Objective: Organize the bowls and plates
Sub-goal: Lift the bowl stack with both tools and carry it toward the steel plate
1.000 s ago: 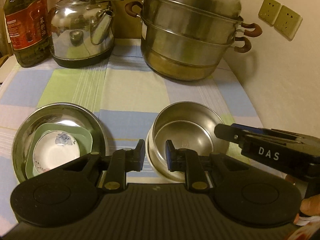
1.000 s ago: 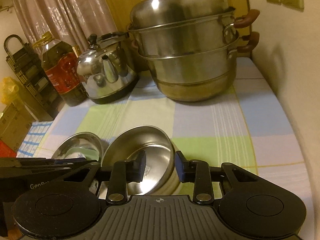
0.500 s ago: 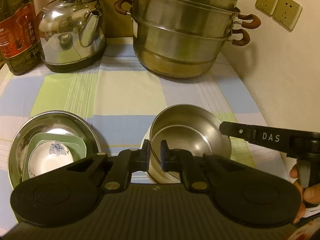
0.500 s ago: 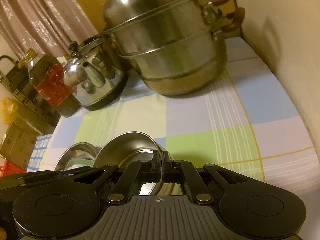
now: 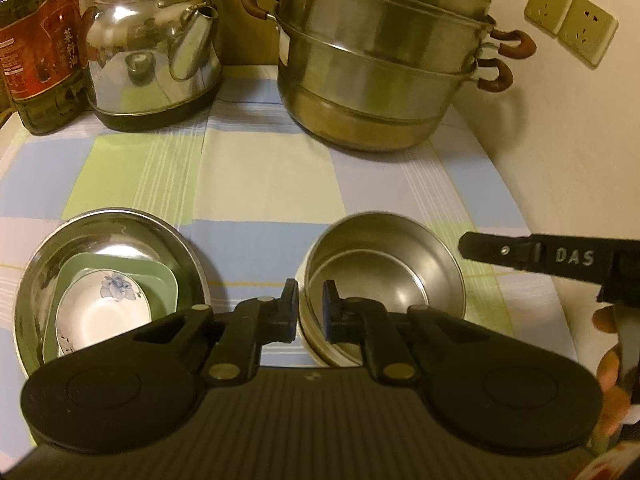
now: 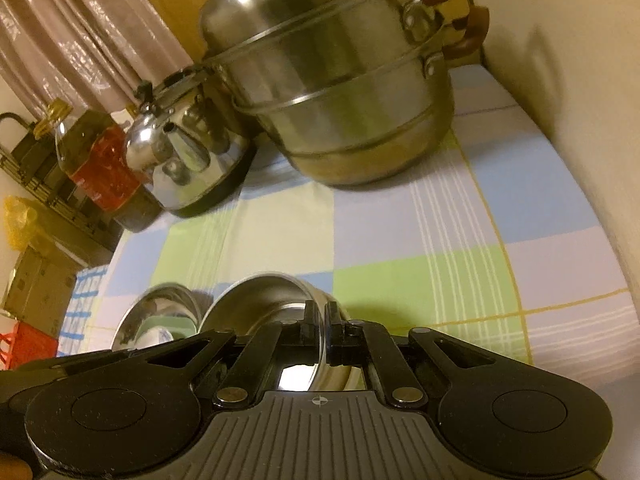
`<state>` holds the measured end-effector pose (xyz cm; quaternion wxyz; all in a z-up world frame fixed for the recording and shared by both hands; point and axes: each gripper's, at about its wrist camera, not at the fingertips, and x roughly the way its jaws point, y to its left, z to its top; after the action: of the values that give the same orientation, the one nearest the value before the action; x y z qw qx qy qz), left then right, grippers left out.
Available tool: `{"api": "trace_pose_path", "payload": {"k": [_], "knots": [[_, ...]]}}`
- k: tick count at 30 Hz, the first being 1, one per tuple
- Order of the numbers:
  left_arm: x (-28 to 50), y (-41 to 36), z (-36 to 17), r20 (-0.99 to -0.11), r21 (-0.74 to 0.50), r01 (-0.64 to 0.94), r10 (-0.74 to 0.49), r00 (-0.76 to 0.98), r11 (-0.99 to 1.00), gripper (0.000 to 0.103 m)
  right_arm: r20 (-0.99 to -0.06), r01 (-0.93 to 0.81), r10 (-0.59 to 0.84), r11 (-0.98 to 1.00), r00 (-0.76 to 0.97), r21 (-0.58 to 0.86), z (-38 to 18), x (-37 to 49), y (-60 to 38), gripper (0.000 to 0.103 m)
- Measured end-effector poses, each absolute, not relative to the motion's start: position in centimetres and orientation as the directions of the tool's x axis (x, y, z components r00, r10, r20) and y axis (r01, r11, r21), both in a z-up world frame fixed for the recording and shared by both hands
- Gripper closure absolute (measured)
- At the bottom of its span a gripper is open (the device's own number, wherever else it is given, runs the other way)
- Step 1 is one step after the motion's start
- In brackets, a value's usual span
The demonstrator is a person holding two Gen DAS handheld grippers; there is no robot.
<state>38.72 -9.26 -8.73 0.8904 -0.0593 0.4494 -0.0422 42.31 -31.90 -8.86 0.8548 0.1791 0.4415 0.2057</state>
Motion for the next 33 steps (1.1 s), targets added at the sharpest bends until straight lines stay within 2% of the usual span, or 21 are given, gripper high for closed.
{"api": "trace_pose_path", "payload": {"k": [2, 3, 4, 15, 24, 26, 28, 33], "knots": [[38.8, -9.0, -8.7, -0.798, -0.153, 0.015, -0.132, 0.589, 0.988, 0.088, -0.677, -0.195, 0.507, 0.853, 0.534, 0.485, -8.5, 42.4, -32.1, 0.08], [38.9, -8.9, -8.8, -0.799, -0.161, 0.01, -0.136, 0.586, 0.987, 0.085, -0.675, -0.194, 0.508, 0.851, 0.535, 0.487, -8.5, 42.4, -32.2, 0.064], [38.9, -8.8, -8.9, -0.801, -0.171, 0.004, -0.142, 0.581, 0.985, 0.084, -0.675, -0.19, 0.51, 0.849, 0.534, 0.492, -8.5, 42.4, -32.3, 0.056], [40.5, -8.5, -11.1, -0.841, -0.255, -0.04, -0.201, 0.503, 0.966, 0.081, -0.746, -0.14, 0.497, 0.86, 0.442, 0.49, -11.3, 43.3, -31.0, 0.056], [41.3, -8.5, -12.3, -0.868, -0.22, -0.057, -0.169, 0.468, 0.974, 0.081, -0.78, -0.145, 0.476, 0.876, 0.407, 0.46, -12.6, 44.0, -29.6, 0.056], [41.2, -8.6, -12.4, -0.869, -0.213, -0.053, -0.164, 0.467, 0.976, 0.081, -0.787, -0.157, 0.462, 0.885, 0.409, 0.438, -12.5, 44.0, -29.4, 0.059], [41.4, -8.6, -12.6, -0.871, -0.214, -0.044, -0.17, 0.462, 0.976, 0.085, -0.799, -0.166, 0.446, 0.894, 0.404, 0.415, -12.7, 44.0, -29.0, 0.071], [41.2, -9.1, -12.6, -0.871, -0.191, -0.037, -0.152, 0.467, 0.981, 0.085, -0.813, -0.186, 0.425, 0.905, 0.398, 0.382, -12.7, 43.9, -28.8, 0.073]]}}
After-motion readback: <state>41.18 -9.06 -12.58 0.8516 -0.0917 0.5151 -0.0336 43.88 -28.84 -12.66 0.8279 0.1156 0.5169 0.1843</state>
